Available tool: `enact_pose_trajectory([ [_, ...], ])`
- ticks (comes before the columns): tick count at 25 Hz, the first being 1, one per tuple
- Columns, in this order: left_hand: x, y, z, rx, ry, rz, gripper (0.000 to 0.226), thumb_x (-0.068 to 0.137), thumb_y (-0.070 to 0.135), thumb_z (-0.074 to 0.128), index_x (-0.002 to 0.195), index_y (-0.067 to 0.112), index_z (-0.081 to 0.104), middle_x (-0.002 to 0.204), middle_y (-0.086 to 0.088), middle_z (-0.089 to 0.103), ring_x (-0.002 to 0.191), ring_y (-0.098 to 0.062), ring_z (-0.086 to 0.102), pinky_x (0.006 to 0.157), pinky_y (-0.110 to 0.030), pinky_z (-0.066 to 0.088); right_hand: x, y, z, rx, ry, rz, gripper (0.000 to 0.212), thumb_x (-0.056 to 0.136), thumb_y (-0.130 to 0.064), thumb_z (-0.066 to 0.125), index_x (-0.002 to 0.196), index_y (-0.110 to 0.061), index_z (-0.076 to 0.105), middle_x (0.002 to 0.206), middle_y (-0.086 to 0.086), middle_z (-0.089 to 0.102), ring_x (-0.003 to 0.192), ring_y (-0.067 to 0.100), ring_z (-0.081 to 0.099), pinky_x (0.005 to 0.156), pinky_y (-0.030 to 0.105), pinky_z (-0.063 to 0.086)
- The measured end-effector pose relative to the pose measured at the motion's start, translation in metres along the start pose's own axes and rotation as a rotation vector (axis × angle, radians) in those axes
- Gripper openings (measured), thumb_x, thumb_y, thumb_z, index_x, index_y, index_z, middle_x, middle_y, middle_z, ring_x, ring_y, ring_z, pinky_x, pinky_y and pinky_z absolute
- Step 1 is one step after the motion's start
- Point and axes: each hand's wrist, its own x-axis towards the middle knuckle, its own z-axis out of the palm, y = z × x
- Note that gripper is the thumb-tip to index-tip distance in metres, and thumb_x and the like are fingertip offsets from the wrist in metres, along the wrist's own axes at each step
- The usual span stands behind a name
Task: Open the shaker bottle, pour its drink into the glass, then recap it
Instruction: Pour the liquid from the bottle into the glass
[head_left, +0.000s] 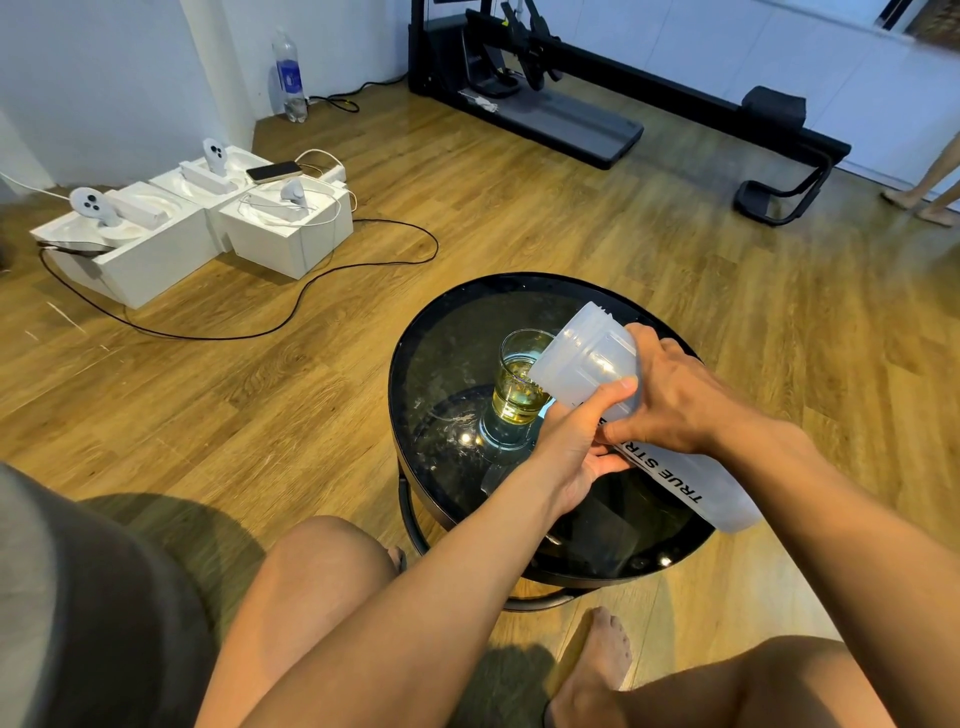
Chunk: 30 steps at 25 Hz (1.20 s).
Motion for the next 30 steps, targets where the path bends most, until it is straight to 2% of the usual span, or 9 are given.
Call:
enact_pose_trajectory([
  [8, -0.0032, 0.0017, 0.0019, 0.007, 0.006, -0.010, 0.035, 0.083, 0.022, 0.074, 0.116, 0.019, 0.062, 0.103, -0.012, 0.072, 0.100, -0.031, 0.069, 0.082, -0.052, 0.058, 0.0007, 0.0007, 0.0011, 0.005, 0.003, 0.008, 0.114, 0.055, -0.049, 0.083, 0.143, -0.022, 0.017, 0.122, 0.014, 0.047, 0.110, 0.034, 0.052, 0.088, 0.052, 0.050],
  [30, -0.0041, 0.0033, 0.0029, -0.011, 0.009, -0.020, 0.035, 0.083, 0.021, 0.074, 0.115, 0.021, 0.060, 0.103, -0.011, 0.071, 0.099, -0.029, 0.069, 0.078, -0.048, 0.059, 0.0018, 0.0002, -0.0003, -0.004, -0.002, 0.008, 0.113, 0.057, -0.047, 0.083, 0.144, -0.022, 0.016, 0.124, 0.014, 0.047, 0.111, 0.035, 0.052, 0.090, 0.051, 0.050],
])
